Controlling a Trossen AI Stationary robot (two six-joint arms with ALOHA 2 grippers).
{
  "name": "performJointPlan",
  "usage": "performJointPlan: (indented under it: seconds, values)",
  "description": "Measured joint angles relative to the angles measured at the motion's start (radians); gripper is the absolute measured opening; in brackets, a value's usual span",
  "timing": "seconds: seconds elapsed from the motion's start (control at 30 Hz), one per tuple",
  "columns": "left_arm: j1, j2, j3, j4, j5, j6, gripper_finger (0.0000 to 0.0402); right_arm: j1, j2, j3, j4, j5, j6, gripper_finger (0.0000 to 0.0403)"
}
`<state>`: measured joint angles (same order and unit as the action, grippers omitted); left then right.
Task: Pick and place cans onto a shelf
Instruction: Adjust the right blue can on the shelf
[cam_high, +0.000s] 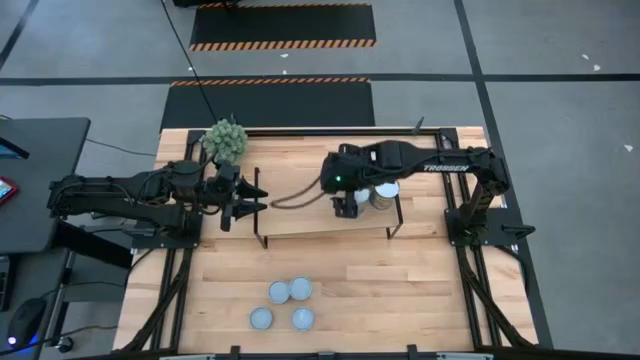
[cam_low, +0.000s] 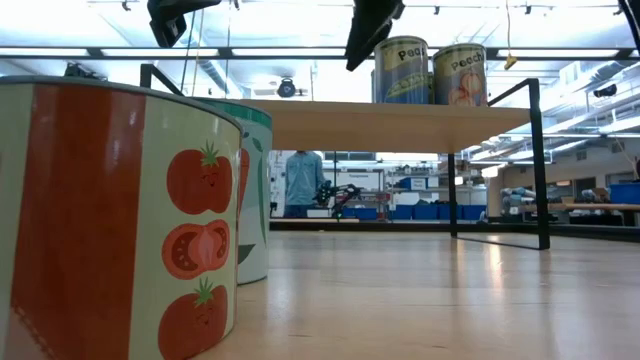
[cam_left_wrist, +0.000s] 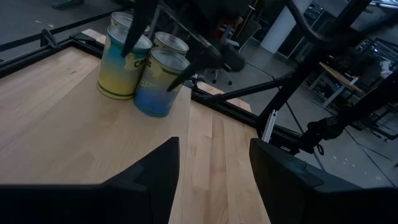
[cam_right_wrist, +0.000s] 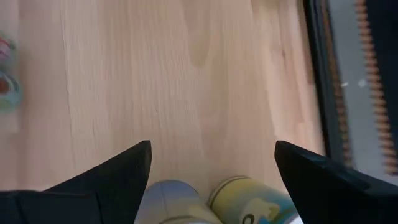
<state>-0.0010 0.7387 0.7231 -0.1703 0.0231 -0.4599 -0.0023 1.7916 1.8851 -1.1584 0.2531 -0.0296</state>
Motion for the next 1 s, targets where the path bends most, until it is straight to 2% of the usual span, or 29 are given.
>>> performJointPlan:
  seconds: [0.13,0.4,0.73,1.0]
  values:
    - [0.000,0.000,0.000,0.000,0.000,0.000,0.0201,0.041,0.000,0.000,-0.037,0.073,-0.035,0.0348]
    - [0.000,0.000,0.000,0.001,0.000,-0.002,0.0201,0.050,0.000,0.000,-0.156,0.109,-0.047,0.0348]
    - [0.000,0.000,0.000,0.001,0.000,-0.026,0.0201,0.065,0.000,0.000,-0.136,0.127,-0.044,0.0348]
    - [0.000,0.000,0.000,0.001,0.000,-0.026,0.0201,0.078,0.000,0.000,-0.151,0.185,-0.097,0.0348]
